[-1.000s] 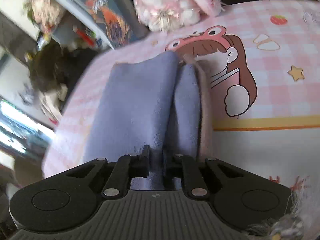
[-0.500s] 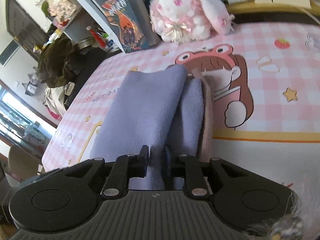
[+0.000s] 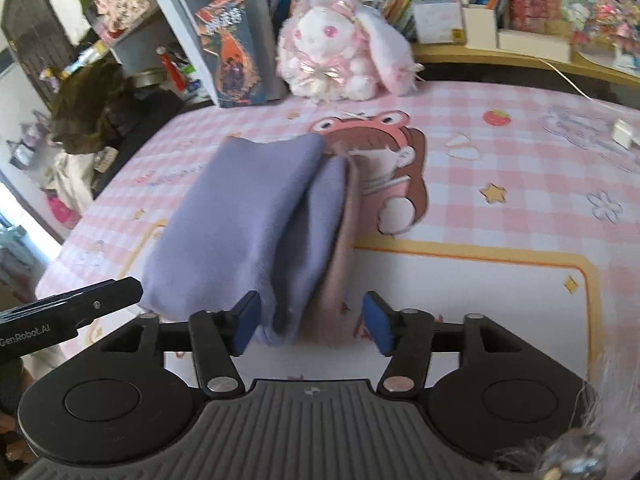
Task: Fold clothes
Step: 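Press the folded bundle flat and open both grippers, then move both grippers back to the folded edge of the sweater bundle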
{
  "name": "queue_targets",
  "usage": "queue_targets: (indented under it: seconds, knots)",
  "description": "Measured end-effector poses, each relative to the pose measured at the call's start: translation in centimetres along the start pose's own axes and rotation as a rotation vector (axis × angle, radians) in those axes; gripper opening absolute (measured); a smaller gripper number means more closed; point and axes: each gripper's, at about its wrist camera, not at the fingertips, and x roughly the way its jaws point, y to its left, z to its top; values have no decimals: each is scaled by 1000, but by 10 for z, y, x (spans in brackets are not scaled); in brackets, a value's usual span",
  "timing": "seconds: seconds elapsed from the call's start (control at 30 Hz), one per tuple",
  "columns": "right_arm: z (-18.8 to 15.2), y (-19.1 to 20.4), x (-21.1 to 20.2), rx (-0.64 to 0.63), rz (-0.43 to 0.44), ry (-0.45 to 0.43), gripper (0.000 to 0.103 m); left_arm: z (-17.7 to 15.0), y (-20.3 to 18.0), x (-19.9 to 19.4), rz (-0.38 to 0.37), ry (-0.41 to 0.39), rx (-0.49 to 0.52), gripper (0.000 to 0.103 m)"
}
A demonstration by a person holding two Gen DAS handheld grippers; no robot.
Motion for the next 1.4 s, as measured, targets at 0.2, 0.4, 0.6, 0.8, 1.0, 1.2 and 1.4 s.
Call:
queue_targets:
  seconds: [0.2, 0.4, 0.6, 0.8, 1.0, 1.2, 1.4]
  knots:
    - [-13, 17, -3, 18, -100, 14, 77, -4, 9, 3, -43, 53, 37, 62]
    - [-28, 42, -6, 53, -167, 20, 86, -4, 25, 0, -79, 98, 89, 65]
    - [-40, 67, -8, 89, -219, 11, 88, -4, 43, -6, -92, 119, 141, 69]
    - [-51, 87, -8, 129, -268, 5, 89, -3, 56, -10, -116, 138, 198, 77]
    - [-60, 103, -6, 156, -306, -4, 90, -2, 69, -10, -134, 158, 231, 78]
    - [-66, 117, -4, 169, -329, -4, 90, -3, 80, -10, -154, 171, 239, 78]
    - [-68, 125, -2, 168, -342, 1, 90, -3, 88, -11, -162, 180, 234, 79]
